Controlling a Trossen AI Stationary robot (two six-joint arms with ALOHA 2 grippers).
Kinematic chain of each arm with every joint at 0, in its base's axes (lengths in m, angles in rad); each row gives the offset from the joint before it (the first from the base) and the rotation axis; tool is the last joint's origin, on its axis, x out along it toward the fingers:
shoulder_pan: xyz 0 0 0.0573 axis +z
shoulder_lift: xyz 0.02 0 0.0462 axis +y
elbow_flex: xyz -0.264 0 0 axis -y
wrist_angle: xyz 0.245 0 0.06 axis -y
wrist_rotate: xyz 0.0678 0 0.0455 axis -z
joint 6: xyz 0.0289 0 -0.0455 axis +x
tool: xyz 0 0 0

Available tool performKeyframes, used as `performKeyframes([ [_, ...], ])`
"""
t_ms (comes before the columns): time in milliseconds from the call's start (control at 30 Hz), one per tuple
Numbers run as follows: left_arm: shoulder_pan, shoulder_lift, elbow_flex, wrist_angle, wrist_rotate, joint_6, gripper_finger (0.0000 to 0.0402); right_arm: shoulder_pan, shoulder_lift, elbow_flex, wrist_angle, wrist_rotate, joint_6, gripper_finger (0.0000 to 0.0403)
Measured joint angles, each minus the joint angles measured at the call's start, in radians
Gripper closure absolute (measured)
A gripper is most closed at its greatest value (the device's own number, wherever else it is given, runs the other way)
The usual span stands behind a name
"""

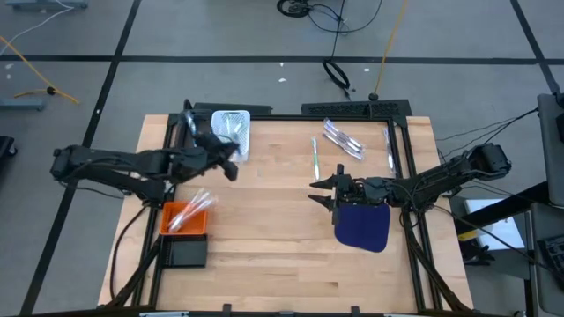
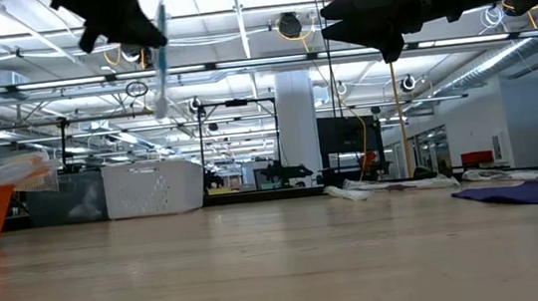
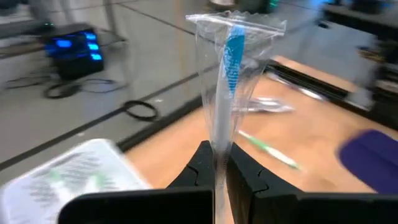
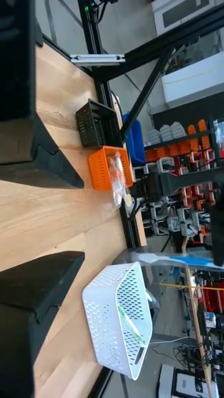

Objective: Pick & Place Toothbrushes
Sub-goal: Put the blue toothbrush into the gray bin

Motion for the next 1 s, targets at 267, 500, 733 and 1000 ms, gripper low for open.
performKeyframes([
  [267,0.173,-0.109,0.0,-0.218,-0.083,-0.109,0.0398,0.0,0.0,0.0,0.0,0.0,0.0,0.0238],
  [500,0.389,-0.105,0.0,-0.306,-0.064,-0.12,0.0398,0.0,0.0,0.0,-0.002,0.0,0.0,0.0238],
  [733,0.563,-0.105,0.0,-0.395,-0.011,-0.157,0.0398,0.0,0.0,0.0,-0.003,0.0,0.0,0.0238],
  [1000,0.704,-0.106,-0.017,-0.389,0.056,-0.157,0.0398,0.0,0.0,0.0,-0.003,0.0,0.0,0.0238],
])
